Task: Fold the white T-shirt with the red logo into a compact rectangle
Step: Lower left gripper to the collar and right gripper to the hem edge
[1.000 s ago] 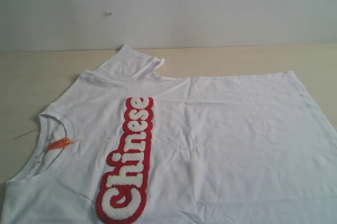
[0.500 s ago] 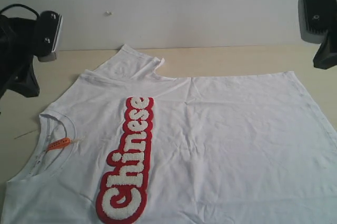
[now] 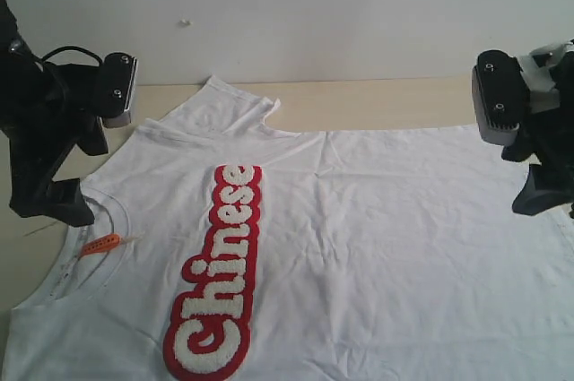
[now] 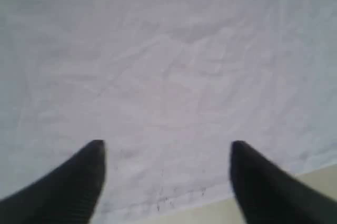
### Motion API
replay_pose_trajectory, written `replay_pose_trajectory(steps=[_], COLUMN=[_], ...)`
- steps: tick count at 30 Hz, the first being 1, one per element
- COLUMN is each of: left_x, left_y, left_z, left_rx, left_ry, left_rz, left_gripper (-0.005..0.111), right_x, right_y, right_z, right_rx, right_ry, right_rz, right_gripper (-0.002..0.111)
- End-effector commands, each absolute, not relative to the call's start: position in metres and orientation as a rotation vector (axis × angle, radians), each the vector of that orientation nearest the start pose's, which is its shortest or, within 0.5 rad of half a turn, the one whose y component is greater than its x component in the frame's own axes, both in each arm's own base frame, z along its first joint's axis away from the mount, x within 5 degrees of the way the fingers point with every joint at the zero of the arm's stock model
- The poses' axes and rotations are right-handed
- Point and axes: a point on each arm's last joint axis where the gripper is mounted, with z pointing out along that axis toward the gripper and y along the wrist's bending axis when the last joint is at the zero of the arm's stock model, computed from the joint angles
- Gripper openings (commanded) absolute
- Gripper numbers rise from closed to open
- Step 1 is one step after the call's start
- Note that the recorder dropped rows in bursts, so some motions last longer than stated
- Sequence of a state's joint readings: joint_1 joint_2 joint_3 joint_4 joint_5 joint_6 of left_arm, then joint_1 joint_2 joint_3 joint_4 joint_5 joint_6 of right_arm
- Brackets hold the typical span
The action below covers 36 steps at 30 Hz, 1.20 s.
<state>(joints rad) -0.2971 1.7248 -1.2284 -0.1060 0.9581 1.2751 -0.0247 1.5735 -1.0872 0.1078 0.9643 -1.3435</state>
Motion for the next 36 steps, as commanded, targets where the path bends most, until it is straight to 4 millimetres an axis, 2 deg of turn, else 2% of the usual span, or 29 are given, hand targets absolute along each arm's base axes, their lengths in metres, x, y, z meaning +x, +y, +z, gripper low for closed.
replay_pose_trajectory(steps=[1,3,6,8,10,11,15,20,24,26,28,32,36], left_x=[0.314,0.307,0.312,0.31,0.308,0.307,0.306,0.31,0.315,0.317,0.319,0.323,0.334], left_y=[-0.112,-0.114,-0.12,-0.121,-0.124,-0.121,-0.11,-0.105,-0.099,-0.093,-0.09,-0.09,-0.096], left_z=[0.226,0.218,0.218,0.219,0.22,0.218,0.214,0.199,0.184,0.179,0.175,0.166,0.163], left_rx=[1.985,1.953,1.838,1.8,1.764,1.803,2.007,2.083,2.192,2.314,2.361,2.498,2.479], left_ry=[2.154,2.191,2.172,2.213,2.234,2.239,2.213,2.242,2.246,2.202,2.185,2.055,2.014], left_rz=[-0.109,-0.206,-0.217,-0.268,-0.327,-0.297,-0.147,-0.099,-0.026,0.062,0.112,0.1,0.1], left_gripper=[0.106,0.105,0.105,0.105,0.105,0.105,0.105,0.105,0.105,0.105,0.105,0.105,0.105], right_x=[0.3,0.302,0.309,0.308,0.305,0.303,0.302,0.309,0.313,0.315,0.317,0.322,0.325], right_y=[0.008,0.013,0.012,0.009,0.002,-0.004,-0.009,-0.007,-0.007,-0.007,-0.008,-0.008,-0.01], right_z=[0.236,0.238,0.24,0.239,0.236,0.234,0.233,0.232,0.221,0.213,0.206,0.19,0.18], right_rx=[-1.676,-1.6,-1.549,-1.59,-1.71,-1.805,-1.961,-1.93,-1.972,-1.996,-2.031,-2.072,-2.103], right_ry=[2.301,2.298,2.263,2.262,2.274,2.278,2.228,2.169,2.17,2.18,2.176,2.178,2.177], right_rz=[-0.023,0.036,-0.024,-0.065,-0.142,-0.203,-0.267,-0.293,-0.277,-0.25,-0.229,-0.195,-0.172], right_gripper=[0.105,0.105,0.105,0.105,0.105,0.105,0.105,0.105,0.105,0.105,0.105,0.105,0.105])
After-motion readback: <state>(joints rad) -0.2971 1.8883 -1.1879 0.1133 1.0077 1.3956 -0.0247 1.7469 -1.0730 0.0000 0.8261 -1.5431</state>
